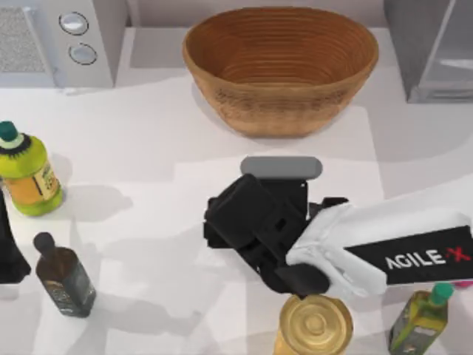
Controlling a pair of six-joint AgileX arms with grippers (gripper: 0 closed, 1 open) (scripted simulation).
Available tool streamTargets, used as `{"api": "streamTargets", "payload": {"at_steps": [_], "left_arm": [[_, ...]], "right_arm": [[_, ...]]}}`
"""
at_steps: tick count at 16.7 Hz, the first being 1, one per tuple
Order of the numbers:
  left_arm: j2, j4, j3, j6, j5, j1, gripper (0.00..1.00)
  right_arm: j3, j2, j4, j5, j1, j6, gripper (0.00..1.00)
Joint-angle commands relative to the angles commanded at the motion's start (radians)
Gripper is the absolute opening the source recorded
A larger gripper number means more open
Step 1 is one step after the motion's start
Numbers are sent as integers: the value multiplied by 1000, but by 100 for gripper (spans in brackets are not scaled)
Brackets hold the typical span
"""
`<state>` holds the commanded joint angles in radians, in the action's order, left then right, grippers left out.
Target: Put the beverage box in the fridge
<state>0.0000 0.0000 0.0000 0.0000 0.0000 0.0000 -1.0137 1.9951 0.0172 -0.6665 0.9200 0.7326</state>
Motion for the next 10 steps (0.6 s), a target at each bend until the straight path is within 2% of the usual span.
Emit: {"api": "streamTargets", "payload": {"at_steps": [9,10], "left_arm": [[0,0,0,0,0,0,100],[0,0,0,0,0,0,100]], "right_arm": [[51,20,74,1,-4,-7,100],[51,20,74,1,-4,-7,92]]}}
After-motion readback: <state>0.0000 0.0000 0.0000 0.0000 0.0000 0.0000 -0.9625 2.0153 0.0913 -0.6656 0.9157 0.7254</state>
